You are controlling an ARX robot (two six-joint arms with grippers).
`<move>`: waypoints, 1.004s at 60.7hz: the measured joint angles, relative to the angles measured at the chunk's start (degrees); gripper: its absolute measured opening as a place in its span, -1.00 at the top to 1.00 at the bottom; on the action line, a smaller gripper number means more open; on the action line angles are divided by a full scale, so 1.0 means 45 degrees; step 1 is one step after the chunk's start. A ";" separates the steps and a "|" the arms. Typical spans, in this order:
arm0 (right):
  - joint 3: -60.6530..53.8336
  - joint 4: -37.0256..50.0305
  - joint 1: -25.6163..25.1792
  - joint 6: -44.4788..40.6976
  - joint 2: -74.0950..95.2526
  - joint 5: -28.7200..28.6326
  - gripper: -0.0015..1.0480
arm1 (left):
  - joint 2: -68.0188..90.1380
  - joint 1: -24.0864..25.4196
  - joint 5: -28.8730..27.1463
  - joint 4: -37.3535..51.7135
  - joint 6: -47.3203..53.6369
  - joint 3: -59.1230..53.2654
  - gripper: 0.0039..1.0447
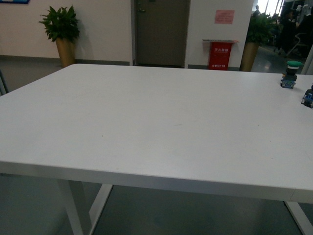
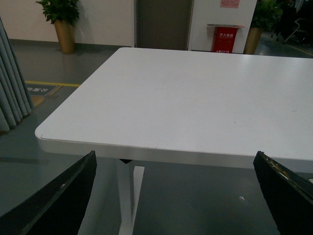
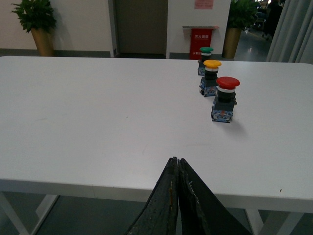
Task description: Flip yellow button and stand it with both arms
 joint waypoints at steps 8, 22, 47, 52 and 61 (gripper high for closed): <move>-0.0175 -0.1268 0.0000 -0.0005 -0.1438 0.0000 0.93 | 0.0005 0.0000 -0.0010 0.0000 0.0000 0.0000 -0.89; -0.0529 -0.1292 0.0000 -0.0005 -0.1938 -0.0005 0.93 | 0.0000 0.0000 -0.0005 0.0000 0.0000 0.0000 -0.89; -0.0529 -0.1292 0.0000 -0.0015 -0.1948 -0.0010 0.46 | 0.0000 0.0000 -0.0005 0.0000 0.0000 0.0000 -0.89; -0.0529 -0.1292 0.0000 -0.0019 -0.1948 -0.0005 0.12 | 0.0000 0.0000 -0.0005 0.0000 0.0000 0.0000 -0.89; -0.0529 -0.1292 0.0000 -0.0015 -0.1948 -0.0005 -0.35 | 0.0000 0.0000 -0.0005 0.0000 0.0000 0.0000 -0.89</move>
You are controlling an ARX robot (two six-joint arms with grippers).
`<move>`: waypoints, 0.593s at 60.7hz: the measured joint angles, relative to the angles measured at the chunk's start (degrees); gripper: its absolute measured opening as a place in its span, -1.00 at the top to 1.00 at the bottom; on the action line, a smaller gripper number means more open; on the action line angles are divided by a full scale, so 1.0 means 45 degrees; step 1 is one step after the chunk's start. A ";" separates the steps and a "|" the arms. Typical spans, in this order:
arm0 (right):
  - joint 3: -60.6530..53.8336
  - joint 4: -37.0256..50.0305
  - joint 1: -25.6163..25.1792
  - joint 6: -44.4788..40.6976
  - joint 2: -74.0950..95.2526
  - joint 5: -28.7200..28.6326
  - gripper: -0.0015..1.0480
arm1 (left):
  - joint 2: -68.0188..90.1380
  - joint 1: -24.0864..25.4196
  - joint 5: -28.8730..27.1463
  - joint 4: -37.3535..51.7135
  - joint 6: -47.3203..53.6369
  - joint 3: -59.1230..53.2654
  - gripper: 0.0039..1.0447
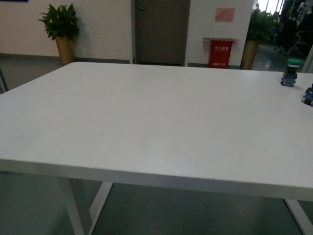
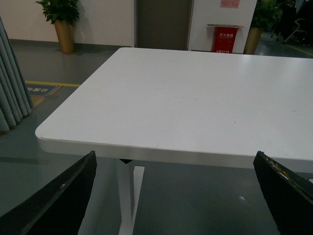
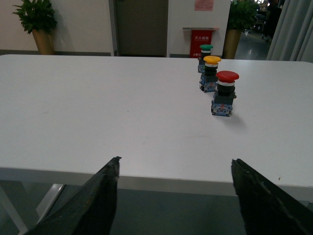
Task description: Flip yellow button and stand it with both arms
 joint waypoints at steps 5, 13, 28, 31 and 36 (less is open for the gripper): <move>0.0000 0.0000 0.0000 -0.0005 0.0000 -0.0005 -0.65 | 0.0000 0.0000 0.0000 0.0000 0.0000 0.0000 -0.89; 0.0000 0.0000 0.0000 0.0010 0.0000 0.0000 -0.88 | 0.0000 0.0000 0.0000 0.0000 0.0000 0.0000 -0.89; 0.0000 0.0000 0.0000 0.0005 0.0000 0.0000 -0.87 | 0.0000 0.0000 0.0000 0.0000 0.0000 0.0000 -0.89; 0.0000 0.0000 0.0000 0.0005 0.0000 0.0000 -0.87 | 0.0000 0.0000 0.0000 0.0000 0.0000 0.0000 -0.89; 0.0000 0.0000 0.0000 0.0005 0.0000 0.0000 -0.87 | 0.0000 0.0000 0.0000 0.0000 0.0000 0.0000 -0.89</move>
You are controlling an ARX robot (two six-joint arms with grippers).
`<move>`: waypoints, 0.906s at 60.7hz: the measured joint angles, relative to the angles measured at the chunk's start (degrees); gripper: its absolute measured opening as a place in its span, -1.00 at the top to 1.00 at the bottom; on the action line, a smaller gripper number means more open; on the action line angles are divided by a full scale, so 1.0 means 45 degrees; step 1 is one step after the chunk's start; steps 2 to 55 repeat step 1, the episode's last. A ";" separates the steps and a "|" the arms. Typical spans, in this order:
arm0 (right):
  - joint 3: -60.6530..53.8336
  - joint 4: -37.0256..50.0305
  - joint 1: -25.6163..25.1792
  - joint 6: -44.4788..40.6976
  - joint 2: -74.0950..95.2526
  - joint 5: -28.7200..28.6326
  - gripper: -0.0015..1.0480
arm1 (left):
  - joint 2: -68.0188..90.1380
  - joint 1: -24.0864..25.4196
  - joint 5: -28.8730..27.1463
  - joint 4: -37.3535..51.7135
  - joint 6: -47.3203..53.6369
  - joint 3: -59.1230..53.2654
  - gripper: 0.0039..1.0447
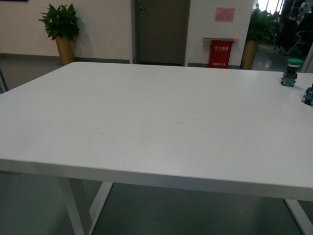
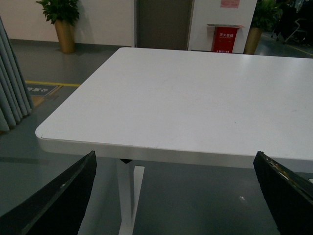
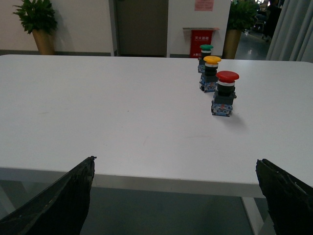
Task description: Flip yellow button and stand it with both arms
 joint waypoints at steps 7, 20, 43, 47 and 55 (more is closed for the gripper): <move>0.0000 0.0000 0.0000 0.0000 0.0000 -0.0005 -0.87 | 0.0000 0.0000 0.0000 0.0000 0.0000 0.0000 -0.89; 0.0000 0.0000 0.0000 0.0000 0.0000 -0.0005 -0.87 | 0.0000 0.0000 0.0000 0.0000 0.0000 0.0000 -0.89; 0.0000 0.0000 0.0000 0.0000 0.0000 -0.0005 -0.87 | 0.0000 0.0000 0.0000 0.0000 0.0000 0.0000 -0.89; 0.0000 0.0000 0.0000 0.0000 0.0000 -0.0005 -0.87 | 0.0000 0.0000 0.0000 0.0000 0.0000 0.0000 -0.89; 0.0000 0.0000 0.0000 0.0000 0.0000 -0.0005 -0.87 | 0.0000 0.0000 0.0000 0.0000 0.0000 0.0000 -0.89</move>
